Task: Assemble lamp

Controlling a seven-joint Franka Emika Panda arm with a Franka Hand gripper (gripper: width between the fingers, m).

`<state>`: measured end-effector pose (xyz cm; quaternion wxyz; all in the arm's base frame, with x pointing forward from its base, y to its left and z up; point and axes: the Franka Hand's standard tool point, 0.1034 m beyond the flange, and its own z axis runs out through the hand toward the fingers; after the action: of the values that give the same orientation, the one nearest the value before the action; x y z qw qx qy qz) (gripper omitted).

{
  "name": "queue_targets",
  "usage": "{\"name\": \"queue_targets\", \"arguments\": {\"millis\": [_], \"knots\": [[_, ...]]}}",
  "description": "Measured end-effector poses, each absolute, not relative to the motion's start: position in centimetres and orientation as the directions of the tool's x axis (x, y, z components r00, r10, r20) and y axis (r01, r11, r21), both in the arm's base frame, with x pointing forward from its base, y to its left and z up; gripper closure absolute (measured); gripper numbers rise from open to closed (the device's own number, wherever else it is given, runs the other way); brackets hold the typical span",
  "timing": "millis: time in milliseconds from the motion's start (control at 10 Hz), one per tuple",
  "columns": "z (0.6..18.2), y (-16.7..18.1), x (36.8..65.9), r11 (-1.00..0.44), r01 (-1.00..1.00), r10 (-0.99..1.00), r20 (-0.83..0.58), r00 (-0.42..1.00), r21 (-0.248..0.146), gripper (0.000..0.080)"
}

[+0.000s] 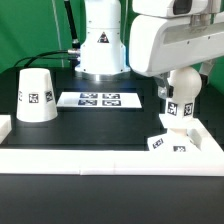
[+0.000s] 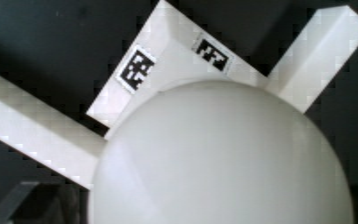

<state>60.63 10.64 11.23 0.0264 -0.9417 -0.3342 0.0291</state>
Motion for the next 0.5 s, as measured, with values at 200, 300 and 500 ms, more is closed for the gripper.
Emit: {"name": "queue_targets", "arguments": {"millis": [200, 300, 500], "knots": [[11.25, 11.44, 60.5, -0.678, 0.732, 0.735, -0.033, 0.677, -0.066, 0.0101], [11.29, 11.48, 60.46, -0.617, 0.784, 0.787, -0.034, 0.616, -0.067, 0.0101], [11.29, 11.36, 60.44, -0.54, 0.839, 0.841, -0.03, 0.54, -0.071, 0.0101]]}}
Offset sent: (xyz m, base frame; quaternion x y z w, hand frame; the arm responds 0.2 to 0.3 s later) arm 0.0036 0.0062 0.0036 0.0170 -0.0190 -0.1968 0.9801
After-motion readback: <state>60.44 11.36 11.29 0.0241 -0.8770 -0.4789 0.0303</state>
